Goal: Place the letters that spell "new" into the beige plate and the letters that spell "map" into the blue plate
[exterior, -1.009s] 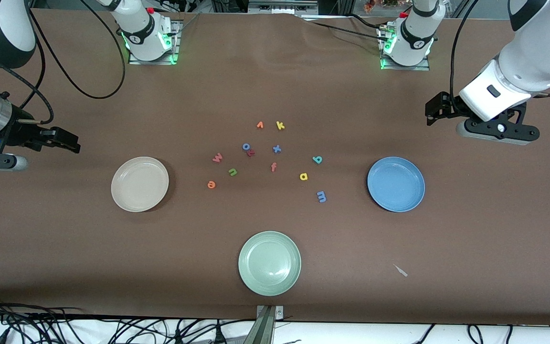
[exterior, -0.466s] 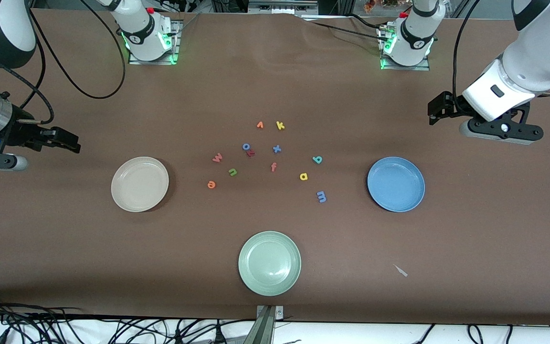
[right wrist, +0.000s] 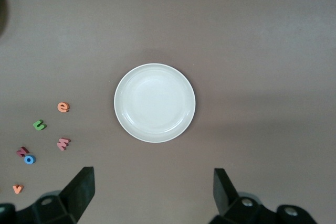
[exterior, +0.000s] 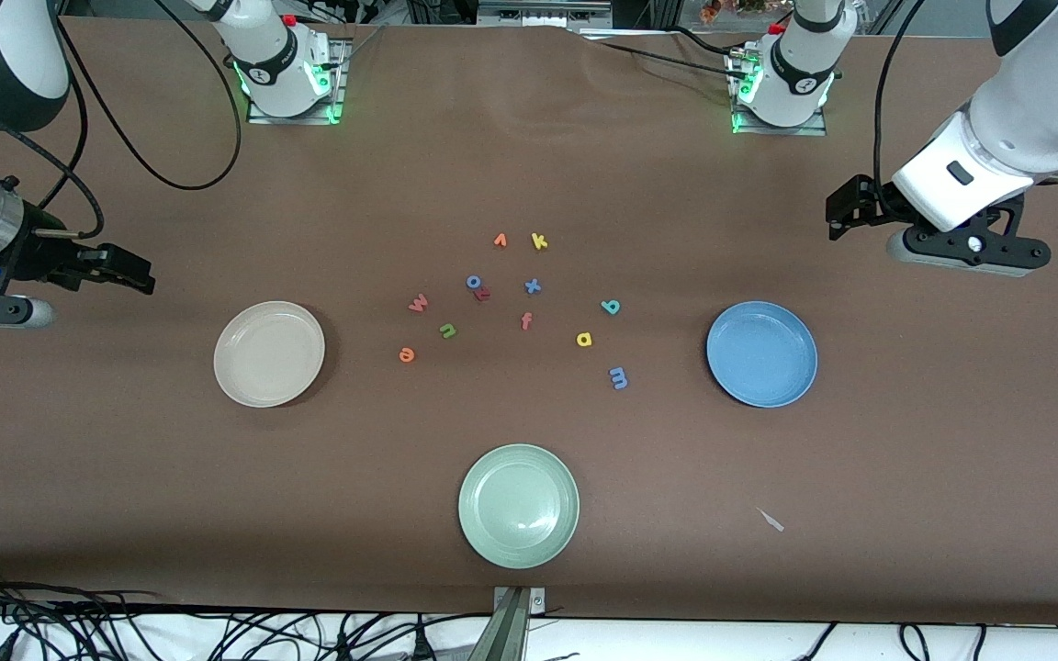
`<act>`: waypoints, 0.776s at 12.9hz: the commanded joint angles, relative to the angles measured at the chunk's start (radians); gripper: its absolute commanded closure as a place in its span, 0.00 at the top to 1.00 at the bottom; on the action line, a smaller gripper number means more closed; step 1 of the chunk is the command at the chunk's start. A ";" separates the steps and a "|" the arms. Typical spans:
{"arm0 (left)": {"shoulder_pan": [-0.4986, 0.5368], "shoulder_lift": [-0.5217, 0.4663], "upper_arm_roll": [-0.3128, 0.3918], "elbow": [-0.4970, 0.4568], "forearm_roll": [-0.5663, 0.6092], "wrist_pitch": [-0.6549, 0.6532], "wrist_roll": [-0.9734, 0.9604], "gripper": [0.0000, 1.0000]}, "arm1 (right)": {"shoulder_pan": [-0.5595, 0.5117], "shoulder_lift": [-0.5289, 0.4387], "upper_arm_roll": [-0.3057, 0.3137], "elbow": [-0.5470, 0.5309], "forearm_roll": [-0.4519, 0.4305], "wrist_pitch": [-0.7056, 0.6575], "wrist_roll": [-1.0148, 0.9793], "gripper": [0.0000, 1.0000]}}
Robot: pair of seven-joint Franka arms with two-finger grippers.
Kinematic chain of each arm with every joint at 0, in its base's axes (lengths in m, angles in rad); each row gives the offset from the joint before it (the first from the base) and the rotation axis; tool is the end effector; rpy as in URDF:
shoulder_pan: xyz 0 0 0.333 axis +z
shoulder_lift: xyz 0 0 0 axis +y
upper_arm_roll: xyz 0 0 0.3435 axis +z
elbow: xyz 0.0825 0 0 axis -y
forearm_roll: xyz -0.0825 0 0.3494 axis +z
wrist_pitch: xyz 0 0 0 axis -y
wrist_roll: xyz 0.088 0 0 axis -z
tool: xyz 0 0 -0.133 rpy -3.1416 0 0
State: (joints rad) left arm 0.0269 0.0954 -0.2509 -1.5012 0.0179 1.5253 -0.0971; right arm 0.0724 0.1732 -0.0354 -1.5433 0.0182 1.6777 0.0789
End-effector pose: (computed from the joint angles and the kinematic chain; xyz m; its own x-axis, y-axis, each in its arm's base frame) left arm 0.5323 -0.1116 0.6031 0.9897 -0.1257 -0.0685 -0.1261 -0.9920 -0.0009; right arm 0.5804 0.0254 0.5518 0.9983 -0.0436 -0.0395 -0.0439 -0.9990 -0.0088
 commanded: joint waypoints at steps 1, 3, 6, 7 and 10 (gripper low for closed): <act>-0.004 0.006 -0.005 0.035 0.031 -0.030 0.011 1.00 | -0.002 0.000 0.002 0.008 0.003 -0.004 -0.007 1.00; -0.004 0.006 -0.005 0.033 0.031 -0.030 0.011 1.00 | -0.002 0.000 0.002 0.009 0.005 -0.003 -0.007 1.00; -0.008 0.010 -0.008 0.033 0.030 -0.028 0.007 1.00 | -0.005 0.000 0.002 0.008 0.005 -0.004 -0.007 1.00; -0.010 0.015 -0.008 0.033 0.028 -0.028 0.004 1.00 | -0.005 0.000 0.002 0.008 0.005 -0.006 -0.007 1.00; -0.012 0.041 -0.021 0.033 0.019 -0.025 0.002 1.00 | -0.006 0.000 0.002 0.008 0.003 -0.006 -0.005 1.00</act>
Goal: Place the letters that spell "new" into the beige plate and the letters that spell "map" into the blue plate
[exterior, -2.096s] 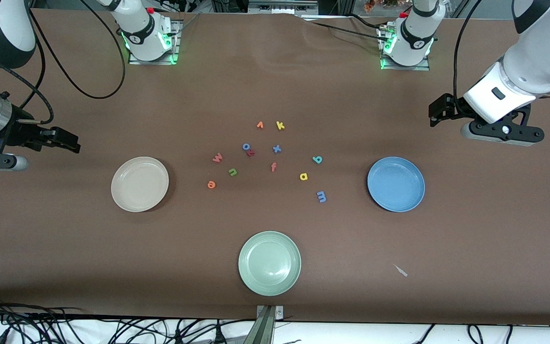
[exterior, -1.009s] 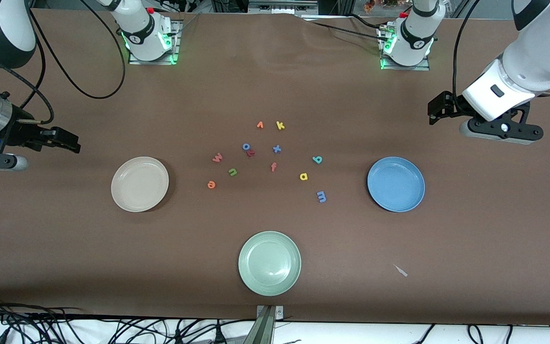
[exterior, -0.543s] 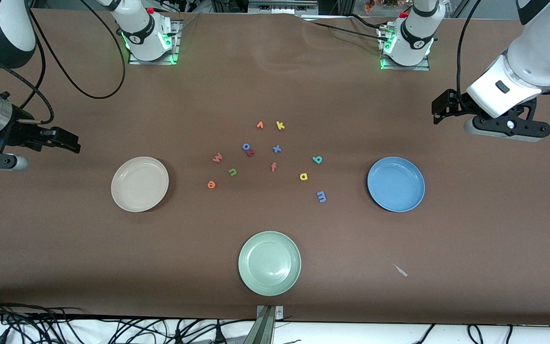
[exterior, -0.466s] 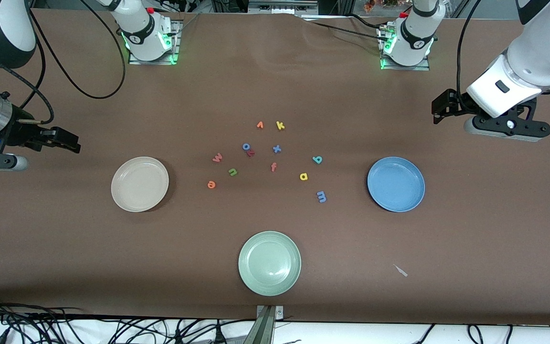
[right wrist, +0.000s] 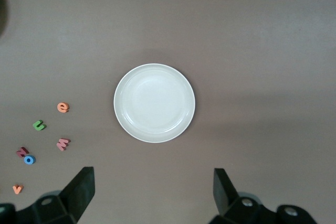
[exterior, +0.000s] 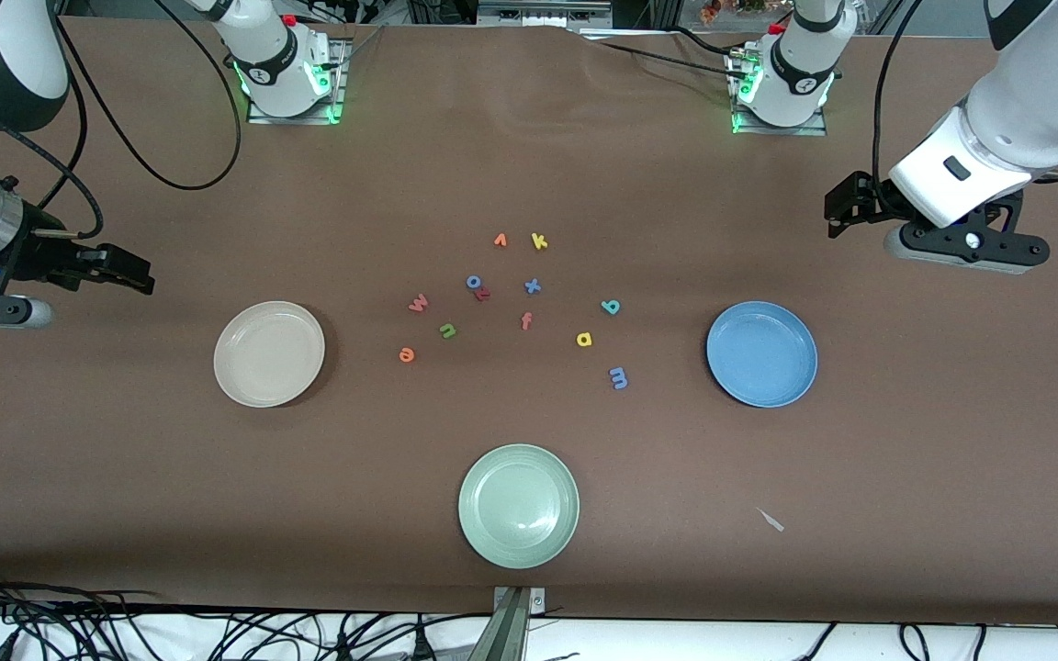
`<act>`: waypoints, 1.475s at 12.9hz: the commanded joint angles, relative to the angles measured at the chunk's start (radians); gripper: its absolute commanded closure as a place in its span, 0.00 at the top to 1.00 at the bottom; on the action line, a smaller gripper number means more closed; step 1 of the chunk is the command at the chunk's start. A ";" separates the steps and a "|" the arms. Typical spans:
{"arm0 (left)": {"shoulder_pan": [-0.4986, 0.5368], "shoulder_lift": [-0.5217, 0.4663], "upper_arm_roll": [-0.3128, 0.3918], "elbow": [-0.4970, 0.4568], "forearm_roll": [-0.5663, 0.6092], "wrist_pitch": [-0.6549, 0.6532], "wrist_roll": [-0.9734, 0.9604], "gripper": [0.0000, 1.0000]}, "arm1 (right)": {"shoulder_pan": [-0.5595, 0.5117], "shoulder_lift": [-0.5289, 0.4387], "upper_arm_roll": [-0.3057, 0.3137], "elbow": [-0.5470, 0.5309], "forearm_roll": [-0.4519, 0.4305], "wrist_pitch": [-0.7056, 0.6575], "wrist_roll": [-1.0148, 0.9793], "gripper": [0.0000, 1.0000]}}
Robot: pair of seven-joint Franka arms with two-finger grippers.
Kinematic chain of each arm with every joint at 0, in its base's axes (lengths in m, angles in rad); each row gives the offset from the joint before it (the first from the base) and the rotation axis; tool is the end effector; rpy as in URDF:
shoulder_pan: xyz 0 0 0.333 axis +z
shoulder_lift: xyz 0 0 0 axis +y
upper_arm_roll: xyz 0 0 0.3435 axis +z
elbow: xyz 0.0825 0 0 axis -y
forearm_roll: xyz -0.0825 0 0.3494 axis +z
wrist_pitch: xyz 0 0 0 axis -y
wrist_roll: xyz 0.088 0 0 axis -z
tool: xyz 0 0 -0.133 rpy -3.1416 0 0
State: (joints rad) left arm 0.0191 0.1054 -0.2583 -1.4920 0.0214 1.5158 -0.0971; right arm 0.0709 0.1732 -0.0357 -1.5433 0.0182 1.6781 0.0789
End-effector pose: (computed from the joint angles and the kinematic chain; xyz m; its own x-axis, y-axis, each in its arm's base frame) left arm 0.5326 -0.1187 0.6011 0.9870 -0.1405 -0.0782 -0.1410 -0.9900 -0.0021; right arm 0.5804 0.0243 0.5518 0.9982 -0.0454 -0.0391 -0.0457 -0.9989 -0.0088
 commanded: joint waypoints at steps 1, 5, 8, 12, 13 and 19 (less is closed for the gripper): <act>-0.004 0.045 -0.027 0.024 0.025 -0.014 0.002 1.00 | -0.006 0.000 0.002 0.009 0.003 -0.005 -0.005 1.00; -0.004 0.057 -0.050 0.024 0.018 -0.014 -0.029 1.00 | -0.003 0.002 0.002 0.011 0.008 -0.003 0.008 1.00; -0.001 0.066 -0.049 0.024 0.011 -0.012 -0.032 1.00 | -0.005 0.014 0.003 0.008 0.017 -0.006 -0.011 1.00; -0.014 0.074 -0.070 0.022 0.008 -0.008 -0.067 1.00 | 0.072 0.052 0.010 0.011 0.025 0.002 0.007 1.00; -0.015 0.095 -0.071 0.024 0.009 -0.008 -0.070 1.00 | 0.090 0.069 0.010 0.011 0.051 0.017 0.010 1.00; -0.136 0.304 -0.072 0.024 0.008 0.231 -0.366 1.00 | 0.214 0.138 0.007 -0.018 0.082 0.146 0.178 1.00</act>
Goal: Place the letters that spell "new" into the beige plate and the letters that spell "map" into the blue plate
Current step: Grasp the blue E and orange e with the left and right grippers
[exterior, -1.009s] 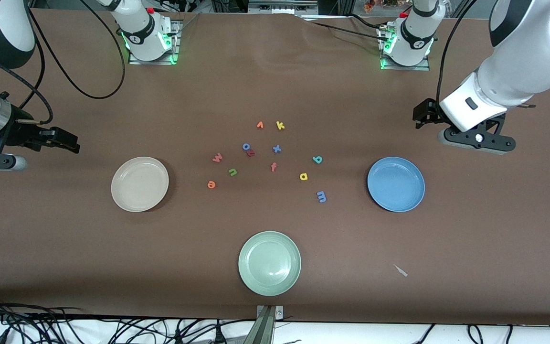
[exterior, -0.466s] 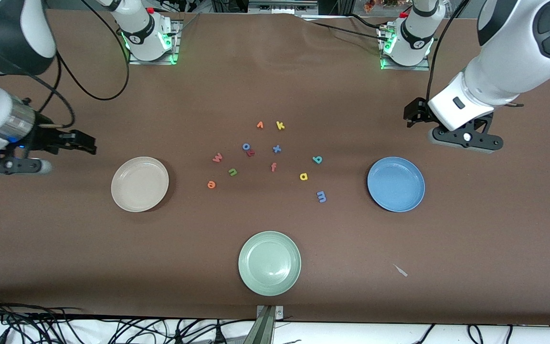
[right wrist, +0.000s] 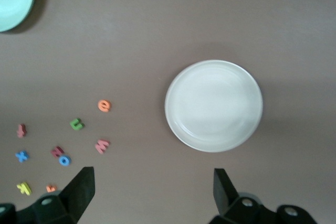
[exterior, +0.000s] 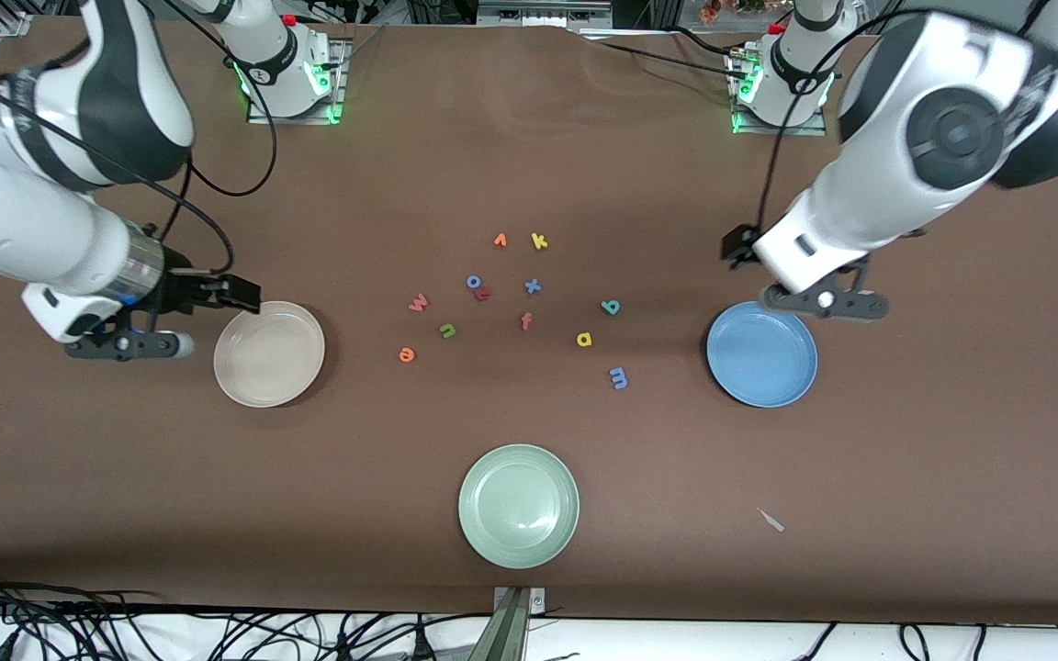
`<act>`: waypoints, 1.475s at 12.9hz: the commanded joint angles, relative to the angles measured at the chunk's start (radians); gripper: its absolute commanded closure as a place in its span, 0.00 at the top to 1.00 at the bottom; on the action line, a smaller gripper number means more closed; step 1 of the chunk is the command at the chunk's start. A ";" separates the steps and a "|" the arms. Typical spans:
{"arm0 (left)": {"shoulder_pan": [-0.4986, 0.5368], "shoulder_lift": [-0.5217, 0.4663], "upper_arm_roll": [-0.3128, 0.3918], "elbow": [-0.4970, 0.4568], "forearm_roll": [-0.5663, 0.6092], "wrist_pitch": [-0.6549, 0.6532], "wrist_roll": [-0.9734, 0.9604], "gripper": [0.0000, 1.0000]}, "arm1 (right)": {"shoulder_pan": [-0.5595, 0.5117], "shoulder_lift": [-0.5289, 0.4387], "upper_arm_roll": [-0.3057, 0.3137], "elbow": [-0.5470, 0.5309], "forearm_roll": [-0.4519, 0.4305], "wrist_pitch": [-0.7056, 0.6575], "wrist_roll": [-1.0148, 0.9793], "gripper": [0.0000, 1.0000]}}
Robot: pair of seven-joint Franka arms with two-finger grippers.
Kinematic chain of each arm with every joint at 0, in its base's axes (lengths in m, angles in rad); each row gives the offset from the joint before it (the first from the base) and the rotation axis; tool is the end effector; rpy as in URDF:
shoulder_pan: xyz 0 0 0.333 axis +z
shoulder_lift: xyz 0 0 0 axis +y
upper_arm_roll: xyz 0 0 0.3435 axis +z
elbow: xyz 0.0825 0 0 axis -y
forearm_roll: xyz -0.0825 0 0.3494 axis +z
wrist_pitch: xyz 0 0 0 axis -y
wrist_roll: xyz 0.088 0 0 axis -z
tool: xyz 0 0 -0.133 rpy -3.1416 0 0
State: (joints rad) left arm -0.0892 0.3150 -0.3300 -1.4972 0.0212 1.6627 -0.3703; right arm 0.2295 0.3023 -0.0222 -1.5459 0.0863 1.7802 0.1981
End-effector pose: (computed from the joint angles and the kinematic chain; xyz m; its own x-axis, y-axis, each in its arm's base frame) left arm 0.5670 -0.2218 0.4947 0.9873 -0.0453 -0.1522 -0.0418 -0.9988 0.0265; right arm 0.6030 0.1383 0.4817 0.9966 -0.0083 -0.0822 -0.0133 -0.9980 -0.0613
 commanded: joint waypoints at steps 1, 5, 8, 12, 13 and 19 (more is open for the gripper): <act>-0.046 0.143 0.000 0.029 0.006 0.160 -0.157 1.00 | 0.079 0.027 -0.007 -0.020 0.003 0.059 0.105 1.00; -0.144 0.347 0.017 0.025 0.039 0.400 -0.335 1.00 | 0.102 0.047 0.065 -0.225 -0.005 0.357 0.204 1.00; -0.158 0.444 0.017 0.023 0.221 0.496 -0.380 1.00 | 0.111 0.078 0.104 -0.359 -0.100 0.542 0.213 1.00; -0.207 0.521 0.022 0.028 0.237 0.544 -0.530 1.00 | 0.183 0.187 0.102 -0.376 -0.135 0.708 0.285 1.00; -0.207 0.538 0.022 0.026 0.240 0.598 -0.551 1.00 | 0.182 0.202 0.102 -0.376 -0.154 0.720 0.285 1.00; -0.210 0.555 0.042 0.022 0.307 0.654 -0.559 0.65 | 0.179 0.294 0.094 -0.358 -0.165 0.818 0.285 0.96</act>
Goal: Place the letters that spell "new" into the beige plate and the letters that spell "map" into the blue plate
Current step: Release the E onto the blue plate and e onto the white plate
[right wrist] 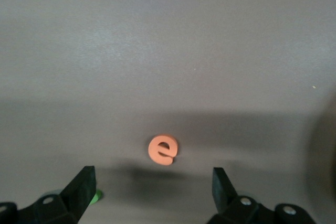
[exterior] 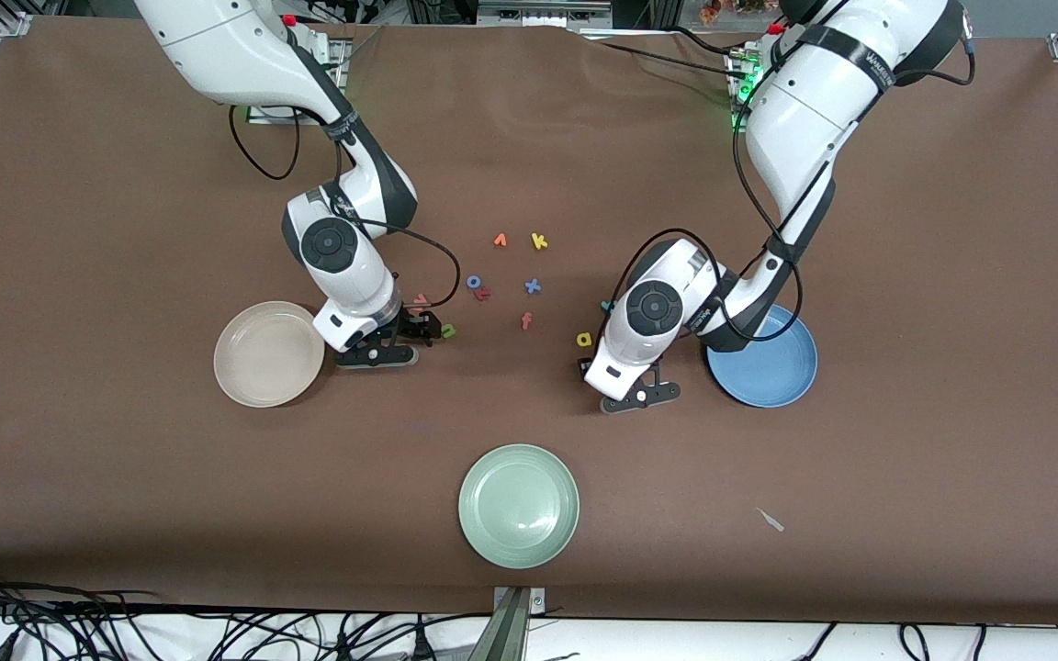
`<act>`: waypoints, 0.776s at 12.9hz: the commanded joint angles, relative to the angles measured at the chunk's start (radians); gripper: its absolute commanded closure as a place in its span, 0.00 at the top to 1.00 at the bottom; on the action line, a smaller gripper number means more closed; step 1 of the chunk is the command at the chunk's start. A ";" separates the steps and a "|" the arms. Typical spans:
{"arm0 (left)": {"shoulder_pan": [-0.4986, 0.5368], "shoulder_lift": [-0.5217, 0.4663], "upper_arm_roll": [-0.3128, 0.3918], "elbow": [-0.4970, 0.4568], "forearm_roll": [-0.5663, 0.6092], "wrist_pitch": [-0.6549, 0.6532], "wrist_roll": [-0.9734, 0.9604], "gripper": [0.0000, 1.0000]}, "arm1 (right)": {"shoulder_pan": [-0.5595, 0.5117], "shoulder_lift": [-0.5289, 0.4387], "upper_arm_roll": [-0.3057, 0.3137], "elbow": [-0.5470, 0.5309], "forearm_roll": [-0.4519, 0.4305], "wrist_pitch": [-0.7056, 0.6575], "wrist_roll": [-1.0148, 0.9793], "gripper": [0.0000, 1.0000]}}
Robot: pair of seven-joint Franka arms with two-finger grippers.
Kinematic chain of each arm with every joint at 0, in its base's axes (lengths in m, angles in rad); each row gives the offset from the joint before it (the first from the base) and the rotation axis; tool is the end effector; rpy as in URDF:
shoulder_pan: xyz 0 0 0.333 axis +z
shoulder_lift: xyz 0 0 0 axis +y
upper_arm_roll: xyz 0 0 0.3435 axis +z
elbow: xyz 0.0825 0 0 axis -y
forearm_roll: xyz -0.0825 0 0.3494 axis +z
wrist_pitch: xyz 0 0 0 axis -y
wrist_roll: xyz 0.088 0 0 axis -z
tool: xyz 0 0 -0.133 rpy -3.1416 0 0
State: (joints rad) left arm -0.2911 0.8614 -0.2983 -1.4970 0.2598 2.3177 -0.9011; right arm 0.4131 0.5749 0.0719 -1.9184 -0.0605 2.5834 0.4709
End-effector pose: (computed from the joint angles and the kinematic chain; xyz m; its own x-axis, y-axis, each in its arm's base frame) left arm 0.6125 -0.3524 0.1865 0.9727 0.2309 -0.0242 0.2315 -0.9725 0.0256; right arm 0.5609 0.2924 0.2240 0.9955 0.0487 0.0810 0.0523 -0.9977 -0.0440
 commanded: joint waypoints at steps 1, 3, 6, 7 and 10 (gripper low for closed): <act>-0.005 0.010 0.013 0.018 0.082 -0.001 -0.038 0.54 | -0.005 0.035 -0.001 0.027 -0.019 0.015 0.011 0.95; -0.003 0.016 0.013 0.018 0.084 -0.001 -0.042 0.19 | -0.005 0.055 -0.001 0.036 -0.019 0.024 0.012 0.90; 0.004 0.002 0.011 0.020 0.081 -0.012 -0.041 0.00 | -0.005 0.069 -0.001 0.036 -0.018 0.046 0.012 0.71; 0.007 -0.005 0.011 0.018 0.082 -0.018 -0.035 0.00 | -0.005 0.071 -0.001 0.036 -0.016 0.046 0.012 0.64; 0.026 -0.065 0.010 0.027 0.084 -0.140 0.042 0.00 | -0.005 0.076 -0.001 0.036 -0.018 0.047 0.012 0.38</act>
State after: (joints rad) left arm -0.2815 0.8522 -0.2864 -1.4722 0.3118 2.2701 -0.9071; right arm 0.4102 0.6298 0.0651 -1.8983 -0.0625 2.6202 0.4709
